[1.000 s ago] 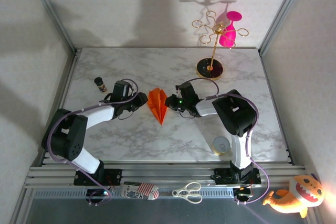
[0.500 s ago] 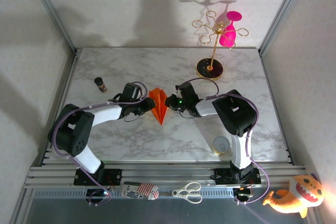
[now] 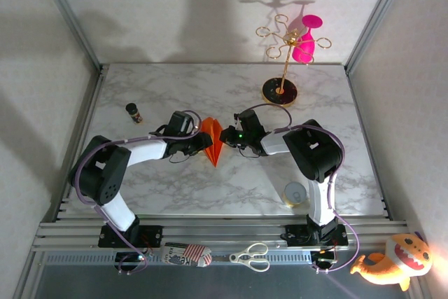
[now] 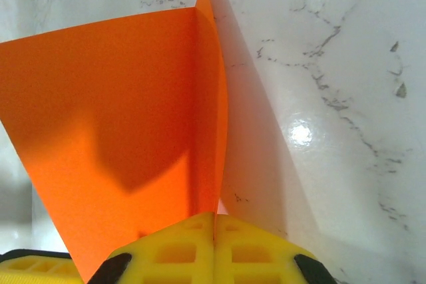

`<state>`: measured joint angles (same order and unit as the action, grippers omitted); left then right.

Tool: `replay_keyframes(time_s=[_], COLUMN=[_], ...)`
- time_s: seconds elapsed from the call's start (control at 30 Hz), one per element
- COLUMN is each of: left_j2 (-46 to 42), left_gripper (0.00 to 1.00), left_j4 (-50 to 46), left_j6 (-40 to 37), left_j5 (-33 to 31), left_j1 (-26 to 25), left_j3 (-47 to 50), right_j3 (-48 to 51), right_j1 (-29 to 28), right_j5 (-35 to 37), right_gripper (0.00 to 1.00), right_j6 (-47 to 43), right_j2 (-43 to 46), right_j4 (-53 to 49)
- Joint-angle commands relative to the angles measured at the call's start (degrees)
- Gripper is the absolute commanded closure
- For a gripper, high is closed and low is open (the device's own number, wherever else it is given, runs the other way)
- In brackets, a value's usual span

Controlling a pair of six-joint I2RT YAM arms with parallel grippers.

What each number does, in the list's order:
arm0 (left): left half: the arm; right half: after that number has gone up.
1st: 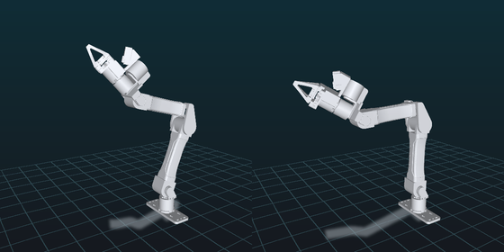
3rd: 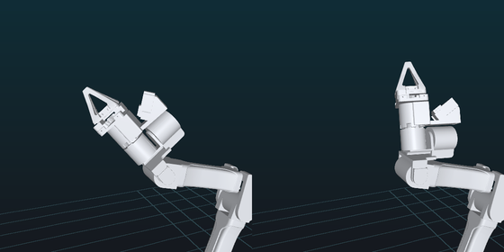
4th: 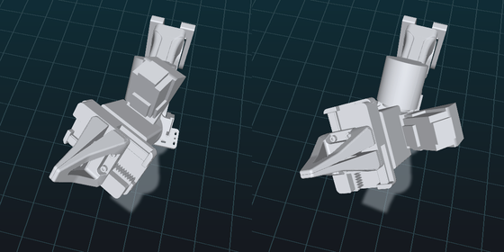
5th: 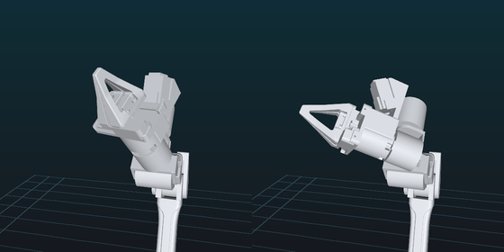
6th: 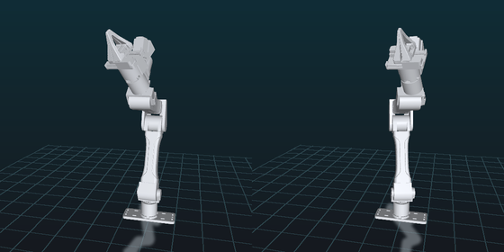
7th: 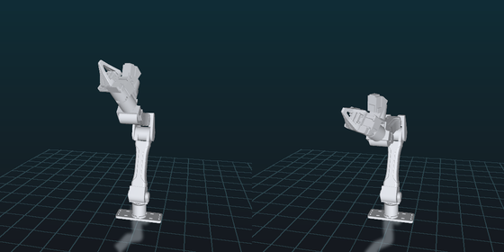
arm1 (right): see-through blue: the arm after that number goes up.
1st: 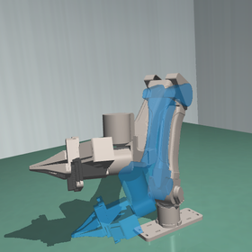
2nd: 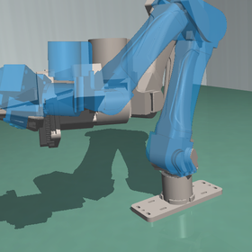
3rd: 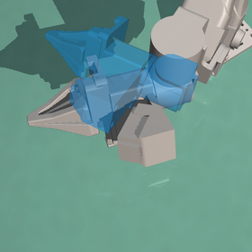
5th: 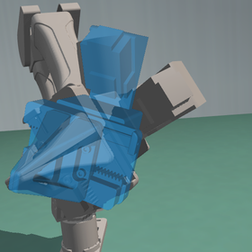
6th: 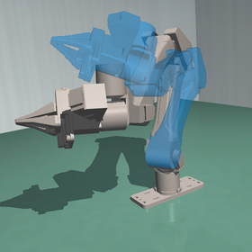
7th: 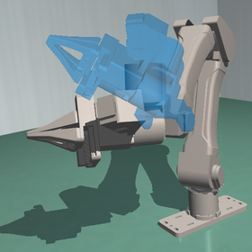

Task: Fold a paper plane with a square sheet of paper (pick it up from the middle)
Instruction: Move the paper plane to the top-center of the table.

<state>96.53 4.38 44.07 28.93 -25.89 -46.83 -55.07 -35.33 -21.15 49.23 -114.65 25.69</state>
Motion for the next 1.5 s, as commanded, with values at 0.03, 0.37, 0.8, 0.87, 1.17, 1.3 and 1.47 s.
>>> replay_keyframes(time_s=[0.03, 0.37, 0.8, 0.87, 1.17, 1.3, 1.47], left_j2=[1.6, 4.0, 5.8, 6.2, 7.4, 7.5, 6.3], left_gripper=[0.63, 0.6, 0.6, 0.6, 0.56, 0.6, 0.65], left_j4=[-1.0, -4.8, -11.1, -11.8, -14.8, -16.1, -16.7], left_j6=[-1.2, -4.7, -8.0, -8.3, -9.7, -9.6, -7.6], left_j5=[0.2, -3.3, -9.4, -10.0, -12.7, -14.8, -17.0], left_j1=[-1.4, -3.8, -5.8, -6.1, -7.4, -7.4, -7.4], left_j3=[-1.8, -5.6, -9.1, -9.8, -12.1, -12.7, -13.0], right_j3=[-0.8, -0.7, -1.1, -1.4, -1.8, -2.0, -2.3], right_j1=[0.4, 0.3, 0.4, 0.4, 0.4, 0.4, 0.3], right_j5=[-1.1, -2.7, -2.8, -2.9, -2.9, -2.9, -2.3], right_gripper=[0.94, 0.94, 0.95, 0.95, 0.95, 0.95, 0.94], right_j6=[-0.6, -0.5, -0.4, -0.5, -0.6, -0.7, -1.2], right_j2=[-0.5, 1.4, 2.1, 2.2, 1.8, 1.9, 1.9], right_j4=[-0.9, -0.6, -1.7, -2.2, -3.0, -3.1, -3.9])
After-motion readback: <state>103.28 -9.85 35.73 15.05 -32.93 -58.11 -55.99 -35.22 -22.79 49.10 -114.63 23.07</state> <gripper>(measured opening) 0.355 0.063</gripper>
